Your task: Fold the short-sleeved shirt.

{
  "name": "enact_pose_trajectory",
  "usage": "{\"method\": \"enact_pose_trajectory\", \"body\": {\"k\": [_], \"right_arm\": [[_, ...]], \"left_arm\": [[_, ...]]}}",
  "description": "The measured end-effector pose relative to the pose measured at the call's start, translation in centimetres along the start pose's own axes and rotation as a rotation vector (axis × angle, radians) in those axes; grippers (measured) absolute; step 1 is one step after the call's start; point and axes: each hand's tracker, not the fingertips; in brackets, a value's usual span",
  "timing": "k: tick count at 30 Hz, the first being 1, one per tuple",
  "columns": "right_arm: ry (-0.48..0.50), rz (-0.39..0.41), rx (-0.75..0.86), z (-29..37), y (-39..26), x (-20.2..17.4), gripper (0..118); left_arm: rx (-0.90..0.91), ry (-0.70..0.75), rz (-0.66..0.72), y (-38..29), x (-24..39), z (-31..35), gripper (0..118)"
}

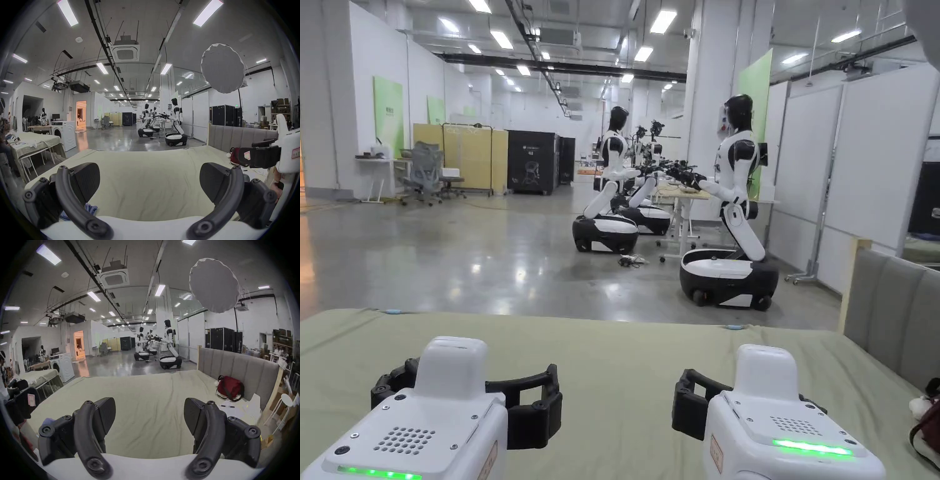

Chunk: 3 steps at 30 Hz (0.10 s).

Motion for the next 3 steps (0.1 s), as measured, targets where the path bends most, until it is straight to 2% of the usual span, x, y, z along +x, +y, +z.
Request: {"method": "enact_pose_trajectory", "body": {"k": [3], "right_arm": [[-0.033,0.041,0.054,0.28,-0.41,-0.03,93]], "left_arm": [[0.006,0.002,-0.011,0.05,0.25,0.27,118]]}}
